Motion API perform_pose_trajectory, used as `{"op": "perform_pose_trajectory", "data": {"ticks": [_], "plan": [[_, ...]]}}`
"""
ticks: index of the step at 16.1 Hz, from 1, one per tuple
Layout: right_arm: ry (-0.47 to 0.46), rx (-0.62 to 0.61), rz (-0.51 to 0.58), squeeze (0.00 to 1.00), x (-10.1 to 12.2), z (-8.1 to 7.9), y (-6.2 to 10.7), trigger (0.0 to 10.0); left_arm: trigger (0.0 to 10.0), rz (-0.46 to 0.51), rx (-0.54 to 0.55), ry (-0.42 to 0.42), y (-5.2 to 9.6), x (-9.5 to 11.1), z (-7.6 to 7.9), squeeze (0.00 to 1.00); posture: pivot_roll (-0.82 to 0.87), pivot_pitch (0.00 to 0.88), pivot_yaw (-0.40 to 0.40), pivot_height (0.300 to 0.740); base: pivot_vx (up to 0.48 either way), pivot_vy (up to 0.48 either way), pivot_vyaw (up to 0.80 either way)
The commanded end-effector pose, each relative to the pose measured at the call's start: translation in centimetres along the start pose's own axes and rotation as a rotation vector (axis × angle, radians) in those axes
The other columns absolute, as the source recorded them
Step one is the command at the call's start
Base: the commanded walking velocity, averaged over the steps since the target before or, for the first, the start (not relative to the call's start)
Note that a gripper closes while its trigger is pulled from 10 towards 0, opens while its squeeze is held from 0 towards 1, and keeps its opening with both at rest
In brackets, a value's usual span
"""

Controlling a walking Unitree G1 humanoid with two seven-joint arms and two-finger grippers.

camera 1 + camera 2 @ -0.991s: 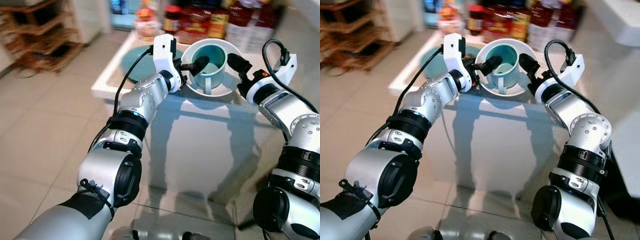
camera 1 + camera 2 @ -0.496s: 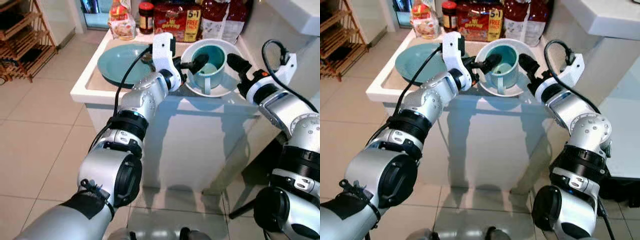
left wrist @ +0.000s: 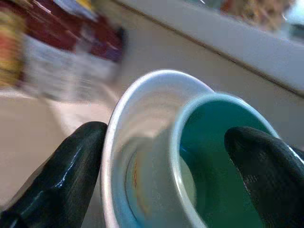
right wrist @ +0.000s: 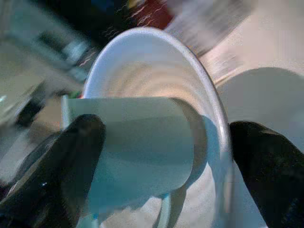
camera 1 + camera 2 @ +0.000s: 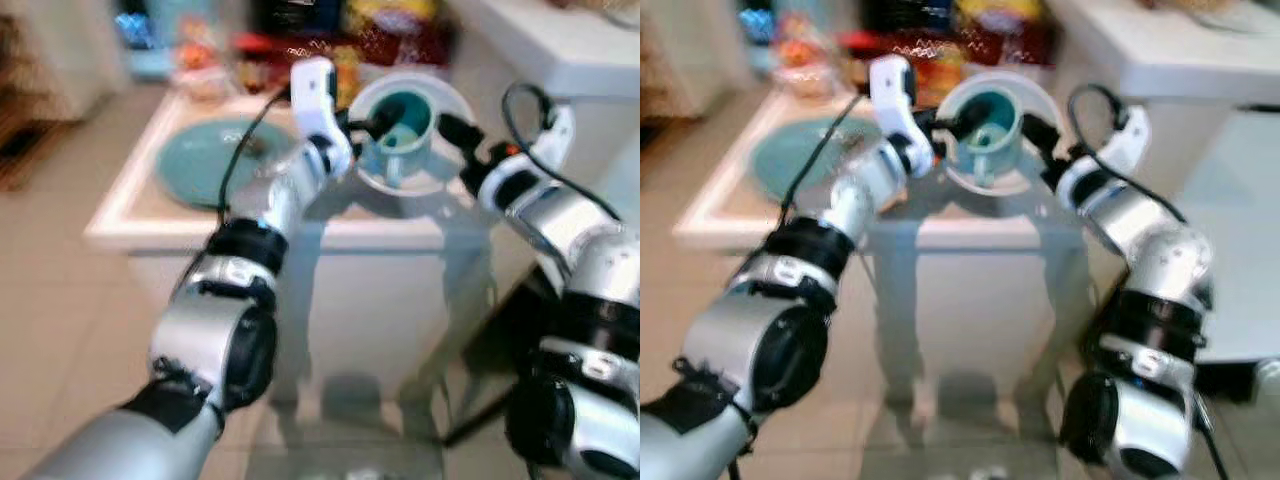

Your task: Setting the table

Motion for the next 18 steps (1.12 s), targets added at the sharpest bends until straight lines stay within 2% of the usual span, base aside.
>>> {"op": "perform_pose_trajectory", "data": {"ticks": [1, 3, 11, 18], "plan": [[0.006, 0.056, -0.019, 0.00, -0.48, -1.46, -0.47, 10.0, 10.0, 0.018, -0.021, -0.021, -0.09, 1.12, 0.38, 0.00, 0.03, 0.000, -0.044, 0.740, 0.337, 0.000, 0.00], [0.012, 0.063, -0.031, 0.00, -0.59, -1.56, -0.49, 10.0, 10.0, 0.026, -0.010, -0.020, -0.07, 1.23, 0.22, 0.00, 0.03, 0.000, -0.047, 0.740, 0.285, 0.000, 0.00], [0.015, 0.074, -0.054, 0.00, -1.01, -1.74, -0.80, 10.0, 10.0, 0.015, 0.033, -0.038, 0.10, 1.19, -0.54, 0.00, 0.04, 0.000, -0.057, 0.740, 0.000, 0.000, 0.00], [0.019, 0.059, -0.048, 0.00, -1.07, -1.25, -0.69, 10.0, 10.0, 0.029, 0.060, -0.048, -0.14, 1.24, -0.44, 0.00, 0.03, 0.000, -0.046, 0.740, 0.000, 0.000, 0.00]]}}
Point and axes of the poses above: a point about 5 cm out from each wrist's last joint towards the gripper, its own y axis pointing back from the gripper into the wrist, its own x axis along the axis of the wrist's last joint, z = x × y, the point moved 3 cm from there along -y, pointing out of the wrist towards the gripper, and after that the axes turned 5 degrees about y, right-handed, at the moved point
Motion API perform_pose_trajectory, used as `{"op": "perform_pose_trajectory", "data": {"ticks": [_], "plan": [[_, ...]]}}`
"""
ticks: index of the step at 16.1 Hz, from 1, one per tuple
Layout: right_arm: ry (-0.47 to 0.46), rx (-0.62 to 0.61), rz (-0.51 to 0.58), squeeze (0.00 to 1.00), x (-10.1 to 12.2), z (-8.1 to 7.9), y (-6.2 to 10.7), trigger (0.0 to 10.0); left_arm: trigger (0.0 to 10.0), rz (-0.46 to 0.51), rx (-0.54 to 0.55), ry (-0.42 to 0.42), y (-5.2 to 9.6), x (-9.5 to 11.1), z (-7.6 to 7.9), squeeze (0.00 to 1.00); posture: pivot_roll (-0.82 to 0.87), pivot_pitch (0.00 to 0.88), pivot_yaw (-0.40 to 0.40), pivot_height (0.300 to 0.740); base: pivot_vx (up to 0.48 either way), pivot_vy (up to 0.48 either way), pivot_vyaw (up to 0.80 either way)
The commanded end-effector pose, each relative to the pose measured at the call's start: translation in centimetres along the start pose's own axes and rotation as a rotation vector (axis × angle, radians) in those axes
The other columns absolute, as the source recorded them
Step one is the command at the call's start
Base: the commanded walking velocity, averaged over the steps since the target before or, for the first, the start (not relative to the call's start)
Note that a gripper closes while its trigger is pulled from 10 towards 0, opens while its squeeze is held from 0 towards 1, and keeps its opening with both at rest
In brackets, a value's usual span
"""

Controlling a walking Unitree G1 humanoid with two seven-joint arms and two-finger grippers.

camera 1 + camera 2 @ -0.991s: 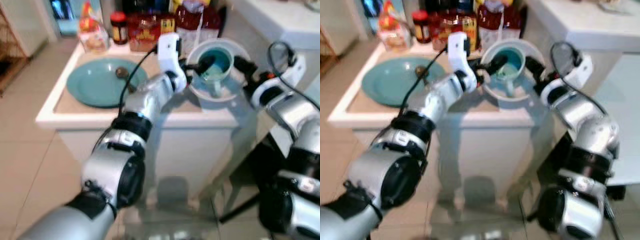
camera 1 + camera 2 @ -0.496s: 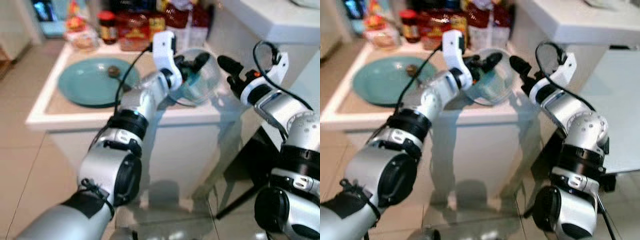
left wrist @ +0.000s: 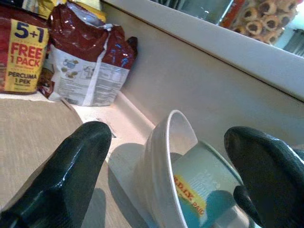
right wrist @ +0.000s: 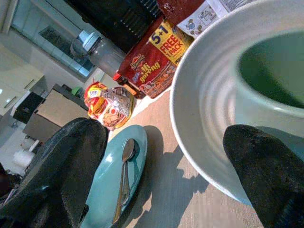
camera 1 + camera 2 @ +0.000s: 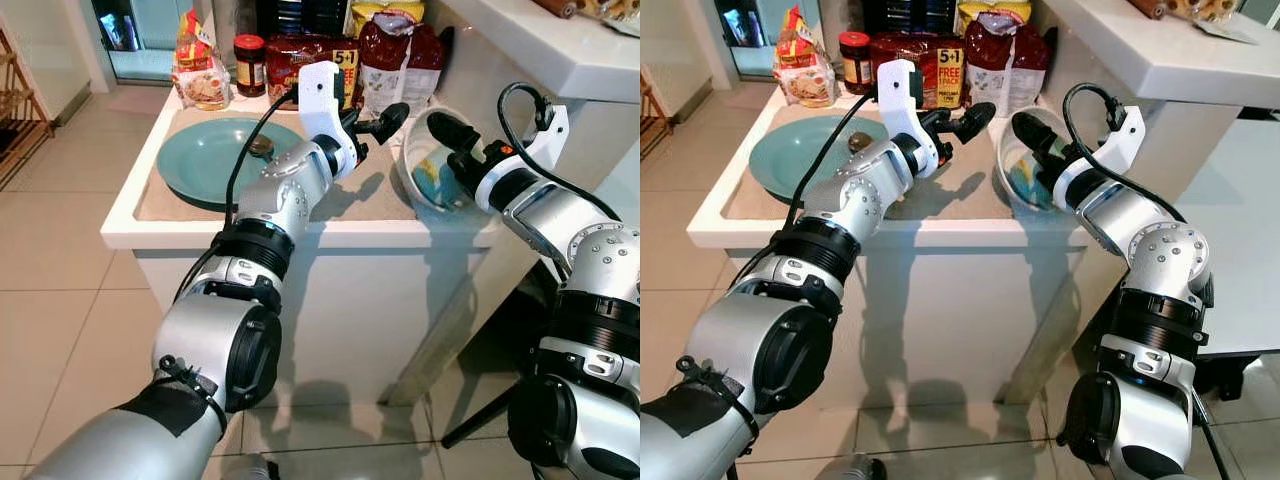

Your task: Setting the table

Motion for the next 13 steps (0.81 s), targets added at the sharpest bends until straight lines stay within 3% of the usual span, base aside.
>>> {"op": "perform_pose_trajectory", "data": {"ticks": [1, 3, 4, 5, 7, 8, 9, 11, 12, 13], "plan": [[0.044, 0.002, 0.023, 0.00, 0.4, 0.0, 0.2, 10.0, 10.0, 0.024, 0.004, -0.045, -0.4, 1.1, 0.7, 0.00, 0.03, 0.000, -0.043, 0.740, 0.000, 0.000, 0.00], [0.230, 0.071, 0.052, 0.00, 0.5, -1.8, 0.5, 10.0, 10.0, 0.103, 0.062, -0.134, 0.0, 2.7, 0.0, 0.00, 0.03, 0.000, -0.030, 0.740, 0.000, 0.000, 0.00], [0.380, 0.107, 0.083, 0.00, 0.2, -3.1, 0.8, 10.0, 10.0, 0.191, 0.115, -0.248, 0.8, 4.5, -0.8, 0.00, 0.03, 0.000, -0.024, 0.740, 0.000, 0.000, 0.00], [0.425, 0.120, 0.103, 0.00, 0.2, -3.4, 1.0, 10.0, 10.0, 0.208, 0.130, -0.280, 1.2, 4.9, -1.1, 0.00, 0.03, 0.000, -0.024, 0.740, 0.000, 0.000, 0.00], [0.562, 0.159, 0.235, 0.00, 0.0, -4.8, 2.3, 10.0, 10.0, 0.322, 0.197, -0.496, 4.9, 6.5, -2.5, 0.00, 0.05, 0.000, -0.031, 0.740, 0.000, 0.000, 0.00], [0.611, 0.147, 0.275, 0.00, -0.5, -4.8, 2.7, 10.0, 10.0, 0.343, 0.219, -0.550, 6.5, 6.6, -2.7, 0.00, 0.06, 0.000, -0.032, 0.740, 0.000, 0.000, 0.00], [0.629, 0.139, 0.280, 0.00, -0.8, -4.8, 2.8, 10.0, 10.0, 0.347, 0.231, -0.564, 7.2, 6.6, -2.8, 0.00, 0.07, 0.000, -0.038, 0.740, 0.000, 0.000, 0.00], [0.662, 0.051, 0.281, 0.00, -3.0, -3.5, 3.5, 10.0, 10.0, 0.328, 0.272, -0.641, 10.7, 4.9, -3.2, 0.00, 0.09, 0.000, -0.051, 0.740, 0.000, 0.000, 0.00], [0.664, 0.038, 0.281, 0.00, -3.5, -3.3, 3.8, 10.0, 10.0, 0.318, 0.280, -0.646, 11.5, 4.2, -3.2, 0.00, 0.09, 0.000, -0.055, 0.740, 0.000, 0.000, 0.00], [0.692, 0.002, 0.276, 0.00, -5.1, -2.5, 4.5, 10.0, 10.0, 0.269, 0.335, -0.663, 13.8, 1.7, -4.1, 0.00, 0.10, 0.002, -0.064, 0.740, 0.000, 0.000, 0.00]]}}
Point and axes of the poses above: a point about 5 cm out from each wrist's last joint towards the gripper, its own y axis pointing back from the gripper into the wrist, its own x axis along the axis of the wrist's last joint, z = x × y, the point moved 3 cm from there along -y, pointing out of the wrist towards the gripper, and after that the axes turned 5 degrees about y, right-handed, at the moved point
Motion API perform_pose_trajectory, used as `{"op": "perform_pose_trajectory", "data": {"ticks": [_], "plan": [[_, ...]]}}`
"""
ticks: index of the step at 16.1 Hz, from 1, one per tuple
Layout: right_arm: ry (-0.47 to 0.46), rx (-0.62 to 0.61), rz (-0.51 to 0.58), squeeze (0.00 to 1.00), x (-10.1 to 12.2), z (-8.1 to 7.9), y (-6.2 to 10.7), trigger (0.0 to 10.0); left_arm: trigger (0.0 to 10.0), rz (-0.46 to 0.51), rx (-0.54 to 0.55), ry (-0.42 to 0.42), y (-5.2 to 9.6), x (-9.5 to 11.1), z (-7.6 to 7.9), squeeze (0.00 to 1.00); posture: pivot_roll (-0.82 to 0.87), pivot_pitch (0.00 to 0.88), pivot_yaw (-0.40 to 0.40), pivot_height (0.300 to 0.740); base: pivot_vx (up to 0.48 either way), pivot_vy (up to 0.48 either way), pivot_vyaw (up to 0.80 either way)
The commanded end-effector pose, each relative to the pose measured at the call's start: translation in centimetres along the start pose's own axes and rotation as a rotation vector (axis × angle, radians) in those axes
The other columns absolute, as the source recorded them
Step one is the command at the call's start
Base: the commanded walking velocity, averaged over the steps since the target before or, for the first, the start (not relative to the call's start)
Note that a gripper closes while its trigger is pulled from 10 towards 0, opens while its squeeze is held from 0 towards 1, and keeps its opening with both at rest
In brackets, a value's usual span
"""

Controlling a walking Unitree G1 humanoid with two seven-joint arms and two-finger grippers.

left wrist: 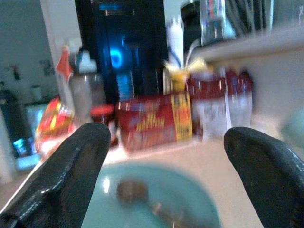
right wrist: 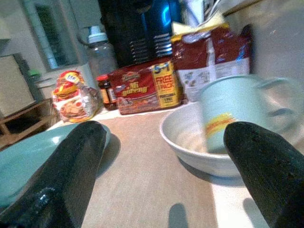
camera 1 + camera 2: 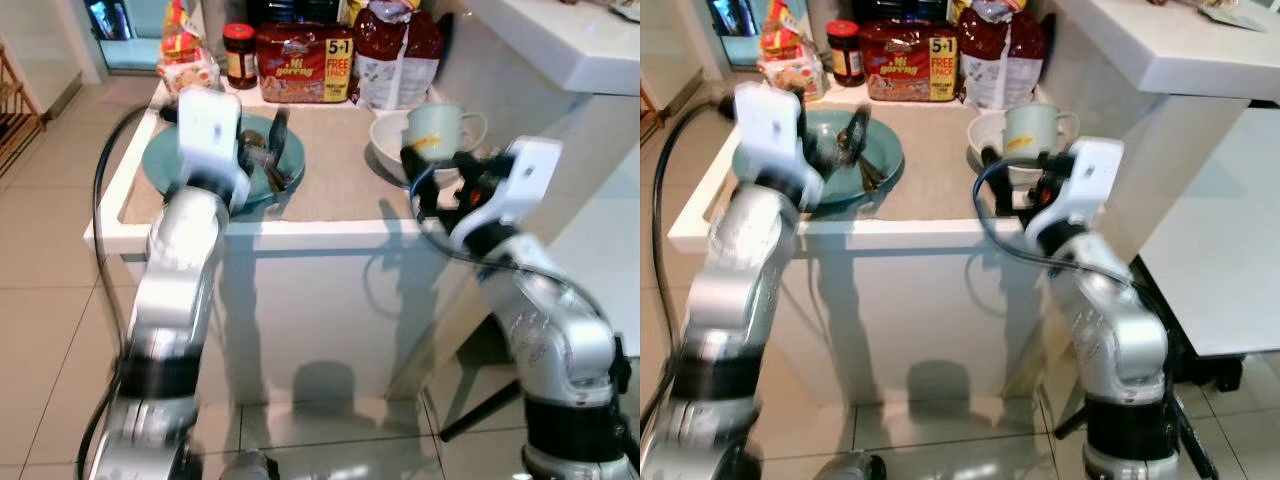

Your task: Setting the table

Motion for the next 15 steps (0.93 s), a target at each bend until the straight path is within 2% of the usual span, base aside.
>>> {"op": "perform_pose_trajectory", "data": {"ticks": [1, 3, 7, 13, 15], "plan": [[0.054, -0.029, 0.020, 0.00, 0.0, 0.1, 0.5, 10.0, 10.0, -0.050, 0.007, -0.039, 0.9, -0.9, 0.3, 0.00, 0.10, 0.002, -0.067, 0.740, 0.000, 0.000, 0.00], [0.069, -0.045, 0.009, 0.00, -0.6, 0.0, 0.9, 10.0, 10.0, -0.094, 0.049, -0.013, 1.6, -1.7, -0.1, 0.00, 0.10, 0.001, -0.069, 0.740, 0.000, 0.204, 0.00], [0.110, -0.015, -0.013, 0.00, -1.4, -0.9, 0.7, 10.0, 10.0, -0.122, 0.065, -0.020, 2.7, -2.2, 0.5, 0.00, 0.10, 0.000, -0.066, 0.740, 0.000, 0.467, 0.00], [0.128, -0.011, -0.028, 0.00, -2.3, -1.3, 0.5, 10.0, 10.0, -0.098, 0.078, -0.014, 2.5, -1.1, 0.5, 0.00, 0.11, 0.000, -0.069, 0.740, 0.000, 0.465, 0.00], [0.148, 0.001, -0.034, 0.00, -2.6, -1.6, 0.4, 10.0, 10.0, -0.100, 0.083, -0.014, 2.6, -1.0, 0.5, 0.00, 0.11, 0.000, -0.066, 0.740, 0.000, 0.000, 0.00]]}}
Point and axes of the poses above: a point about 5 cm out from each wrist's last joint towards the gripper, its own y axis pointing back from the gripper into the wrist, its own x axis along the axis of the wrist's last joint, z = x × y, the point moved 3 cm from there along -y, pointing out of the wrist towards the gripper, and after that the axes turned 5 degrees about y, right-handed, at the moved point
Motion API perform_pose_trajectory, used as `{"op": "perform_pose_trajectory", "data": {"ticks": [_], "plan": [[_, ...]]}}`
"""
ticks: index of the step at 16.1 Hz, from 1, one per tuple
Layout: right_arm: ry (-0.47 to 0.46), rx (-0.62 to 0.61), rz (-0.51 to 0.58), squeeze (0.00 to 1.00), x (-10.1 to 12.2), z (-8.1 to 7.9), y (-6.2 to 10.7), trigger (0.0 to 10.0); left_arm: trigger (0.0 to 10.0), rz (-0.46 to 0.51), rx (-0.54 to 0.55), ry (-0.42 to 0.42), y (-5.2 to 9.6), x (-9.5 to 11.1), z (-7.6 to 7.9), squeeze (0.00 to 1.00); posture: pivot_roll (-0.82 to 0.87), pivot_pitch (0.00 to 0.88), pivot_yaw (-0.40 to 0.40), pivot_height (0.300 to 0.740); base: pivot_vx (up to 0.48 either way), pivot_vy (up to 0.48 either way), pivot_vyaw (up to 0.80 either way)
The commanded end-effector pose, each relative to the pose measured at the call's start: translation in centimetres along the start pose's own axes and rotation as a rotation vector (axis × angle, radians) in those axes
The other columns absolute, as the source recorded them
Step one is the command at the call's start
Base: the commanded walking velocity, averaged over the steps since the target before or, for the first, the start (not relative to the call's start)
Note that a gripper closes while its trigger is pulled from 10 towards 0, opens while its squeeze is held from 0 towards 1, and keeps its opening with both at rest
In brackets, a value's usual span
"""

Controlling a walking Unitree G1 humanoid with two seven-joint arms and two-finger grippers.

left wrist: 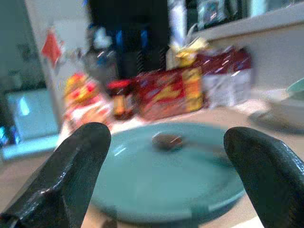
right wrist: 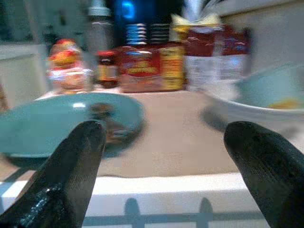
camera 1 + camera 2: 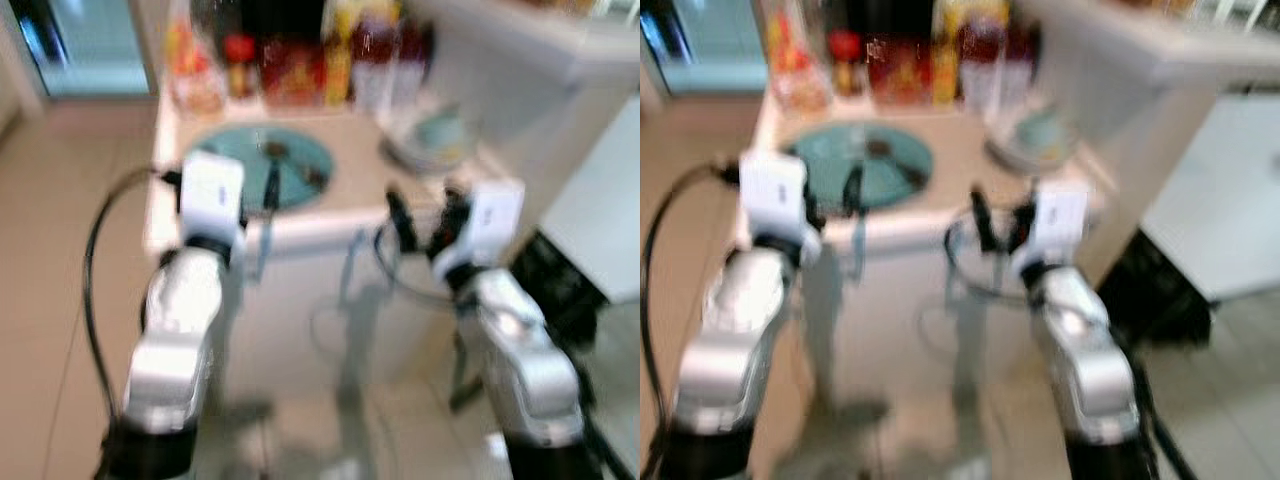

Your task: Setting the table

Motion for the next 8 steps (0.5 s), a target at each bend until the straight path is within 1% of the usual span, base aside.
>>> {"op": "perform_pose_trajectory", "data": {"ticks": [1, 2, 3, 4, 5, 8], "plan": [[0.012, -0.006, 0.028, 0.00, 0.6, 0.4, -0.1, 10.0, 10.0, 0.008, 0.004, 0.011, -0.1, 0.4, 0.1, 0.00, 0.11, 0.000, -0.065, 0.740, 0.000, 0.000, 0.00], [0.007, -0.005, 0.031, 0.00, 0.7, 0.4, -0.1, 10.0, 10.0, 0.012, 0.002, 0.014, -0.2, 0.5, 0.1, 0.00, 0.11, 0.000, -0.065, 0.740, 0.000, 0.000, 0.00], [0.028, 0.006, 0.037, 0.00, 0.8, 0.3, -0.2, 10.0, 10.0, 0.034, -0.018, 0.019, -0.2, 0.9, 0.3, 0.00, 0.11, 0.000, -0.066, 0.740, 0.000, 0.000, 0.00], [0.052, 0.020, 0.038, 0.00, 1.0, 0.3, -0.4, 10.0, 10.0, 0.050, -0.032, 0.021, -0.2, 1.3, 0.5, 0.00, 0.12, 0.000, -0.067, 0.740, 0.304, 0.000, 0.41], [0.065, 0.023, 0.052, 0.00, 1.5, 0.6, -0.8, 10.0, 10.0, 0.051, -0.034, 0.024, -0.2, 1.4, 0.5, 0.00, 0.12, 0.000, -0.072, 0.740, 0.345, 0.000, 0.80], [0.078, 0.011, 0.061, 0.00, 1.9, 1.4, -1.5, 10.0, 10.0, 0.055, -0.034, 0.017, -0.2, 1.6, 0.4, 0.00, 0.12, 0.000, -0.079, 0.740, 0.360, 0.000, 0.80]]}}
Point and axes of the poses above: a point about 5 cm out from each wrist's last joint towards the gripper, its own y axis pointing back from the gripper into the wrist, its own x axis along the axis of the wrist's last joint, z = x × y, the point moved 3 cm from there along -y, pointing out of the wrist towards the gripper, and after that the axes turned 5 degrees about y, right-handed, at the moved point
